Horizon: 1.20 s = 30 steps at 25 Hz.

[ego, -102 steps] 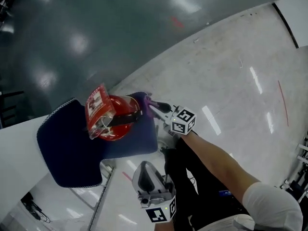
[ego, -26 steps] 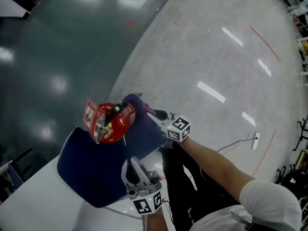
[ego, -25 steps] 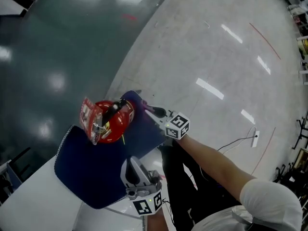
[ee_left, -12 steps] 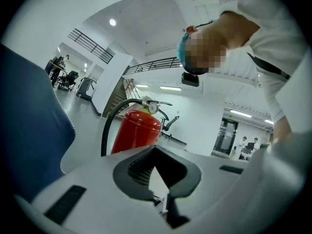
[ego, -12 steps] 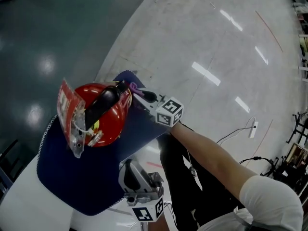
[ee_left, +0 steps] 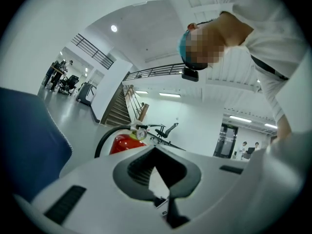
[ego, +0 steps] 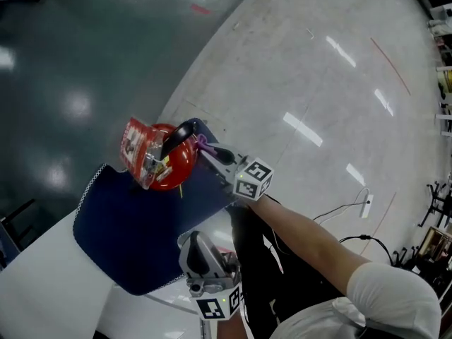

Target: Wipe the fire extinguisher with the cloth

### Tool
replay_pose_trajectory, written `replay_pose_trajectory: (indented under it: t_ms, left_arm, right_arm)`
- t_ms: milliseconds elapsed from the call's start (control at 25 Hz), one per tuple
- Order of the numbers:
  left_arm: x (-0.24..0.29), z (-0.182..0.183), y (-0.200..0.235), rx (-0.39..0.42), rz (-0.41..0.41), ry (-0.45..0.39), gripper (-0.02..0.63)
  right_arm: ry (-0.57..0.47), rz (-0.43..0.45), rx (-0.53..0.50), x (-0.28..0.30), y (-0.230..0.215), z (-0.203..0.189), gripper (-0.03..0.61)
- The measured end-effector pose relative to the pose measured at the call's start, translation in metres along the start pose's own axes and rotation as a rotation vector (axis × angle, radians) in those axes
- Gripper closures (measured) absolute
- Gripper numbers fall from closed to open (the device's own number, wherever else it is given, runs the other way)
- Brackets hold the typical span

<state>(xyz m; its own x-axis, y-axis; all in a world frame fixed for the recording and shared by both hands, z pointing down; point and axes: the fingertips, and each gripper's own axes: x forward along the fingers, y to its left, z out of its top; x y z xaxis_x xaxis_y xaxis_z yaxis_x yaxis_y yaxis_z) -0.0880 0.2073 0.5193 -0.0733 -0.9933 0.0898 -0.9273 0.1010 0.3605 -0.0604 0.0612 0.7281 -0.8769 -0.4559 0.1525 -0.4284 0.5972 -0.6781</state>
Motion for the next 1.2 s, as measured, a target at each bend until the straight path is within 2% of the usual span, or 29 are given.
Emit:
replay_pose_trajectory:
  t_ms: [360,720,880,960,1080,1200]
  left_arm:
    - [-0.026,0.078,-0.032,0.039,-0.01,-0.029,0.609]
    - [-0.06,0.122,-0.035,0.071,0.019,-0.033,0.609]
    - [-0.055,0.14,-0.036,0.087,0.048,-0.068,0.609]
    - [-0.056,0.15,-0.038,0.093,0.045,-0.071,0.609]
    - [-0.054,0.172,-0.043,0.144,0.034,-0.074,0.609]
    - [-0.053,0.187,-0.054,0.164,0.055,-0.091,0.609]
  right_arm:
    - [-0.039,0.053,-0.028,-0.026,0.097,0.084,0.523]
    - [0.008,0.134,-0.095,-0.042,0.167,0.122,0.523]
    - [0.009,0.218,-0.235,-0.059,0.212,0.174,0.523]
    - [-0.007,0.215,-0.318,-0.077,0.236,0.196,0.523]
    - [-0.039,0.182,-0.43,-0.1,0.267,0.224,0.523]
    - [-0.036,0.184,-0.489,-0.121,0.283,0.246,0.523]
